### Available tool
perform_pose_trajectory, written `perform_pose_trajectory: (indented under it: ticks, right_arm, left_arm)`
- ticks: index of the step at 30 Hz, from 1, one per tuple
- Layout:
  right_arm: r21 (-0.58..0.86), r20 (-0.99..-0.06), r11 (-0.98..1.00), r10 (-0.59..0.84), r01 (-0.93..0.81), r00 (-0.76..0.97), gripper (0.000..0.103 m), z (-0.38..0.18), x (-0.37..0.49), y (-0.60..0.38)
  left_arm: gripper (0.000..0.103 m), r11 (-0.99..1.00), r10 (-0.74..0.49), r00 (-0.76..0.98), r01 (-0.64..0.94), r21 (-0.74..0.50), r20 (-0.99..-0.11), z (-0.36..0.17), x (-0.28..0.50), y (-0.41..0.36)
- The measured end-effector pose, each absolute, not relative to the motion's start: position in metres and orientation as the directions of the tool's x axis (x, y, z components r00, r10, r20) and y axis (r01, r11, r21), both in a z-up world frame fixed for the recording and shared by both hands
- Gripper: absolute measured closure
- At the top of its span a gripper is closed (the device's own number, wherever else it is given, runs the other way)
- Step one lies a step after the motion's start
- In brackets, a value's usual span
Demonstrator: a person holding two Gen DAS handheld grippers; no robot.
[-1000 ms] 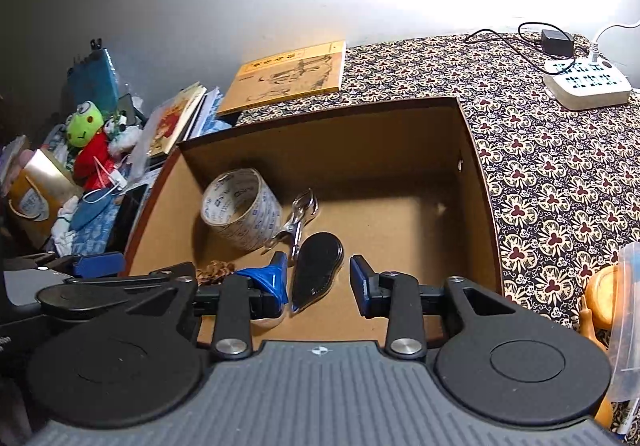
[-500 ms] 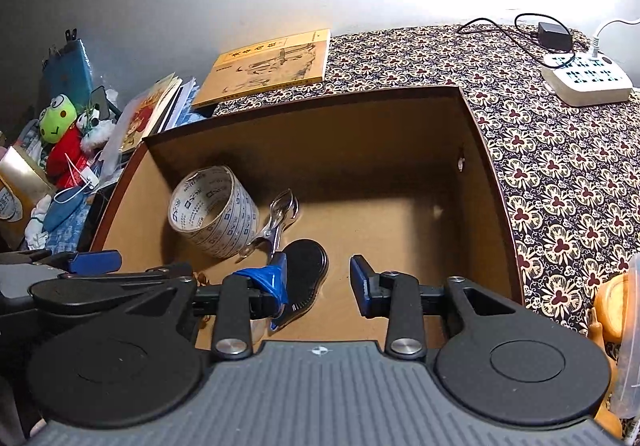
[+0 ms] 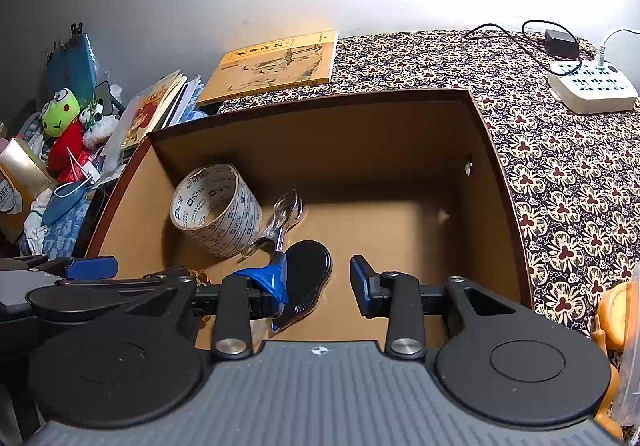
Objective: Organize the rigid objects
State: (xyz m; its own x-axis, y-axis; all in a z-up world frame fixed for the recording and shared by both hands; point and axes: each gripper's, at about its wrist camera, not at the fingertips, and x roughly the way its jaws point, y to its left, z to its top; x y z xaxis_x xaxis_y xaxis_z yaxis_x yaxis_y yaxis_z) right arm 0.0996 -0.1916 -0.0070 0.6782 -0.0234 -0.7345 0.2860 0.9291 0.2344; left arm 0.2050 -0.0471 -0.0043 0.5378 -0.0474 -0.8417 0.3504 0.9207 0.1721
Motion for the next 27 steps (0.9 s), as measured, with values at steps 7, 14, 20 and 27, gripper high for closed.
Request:
perform_pose_trajectory:
  ticks: [7,14,20,27]
  right_arm:
    - [0.241,-0.729,0.922,-0.032,0.301,0.683,0.085,-0.0073,0.0967,-0.1935]
    - [0.247,-0.728,0.917,-0.038,0.314,0.684,0.085,-0.0109,0.0965,-0.1939]
    - [0.246,-0.725,0.915,-0.045,0.319,0.687,0.085,-0.0126,0.0987,-0.1952]
    - [0.243,-0.721,0.917,-0.047,0.316,0.691,0.085,-0.0138,0.099,-0.1957]
  left_arm:
    - [0.036,0.919,-0.038,0.545,0.348,0.185,-0.838,-0.0045,0.2042,-0.0477]
    - [0.036,0.917,-0.038,0.542,0.352,0.186,-0.839,-0.0058,0.2072,-0.0476]
    - [0.036,0.914,-0.041,0.543,0.359,0.188,-0.839,-0.0083,0.2108,-0.0496]
    - [0.036,0.909,-0.049,0.539,0.374,0.186,-0.841,-0.0132,0.2129,-0.0529]
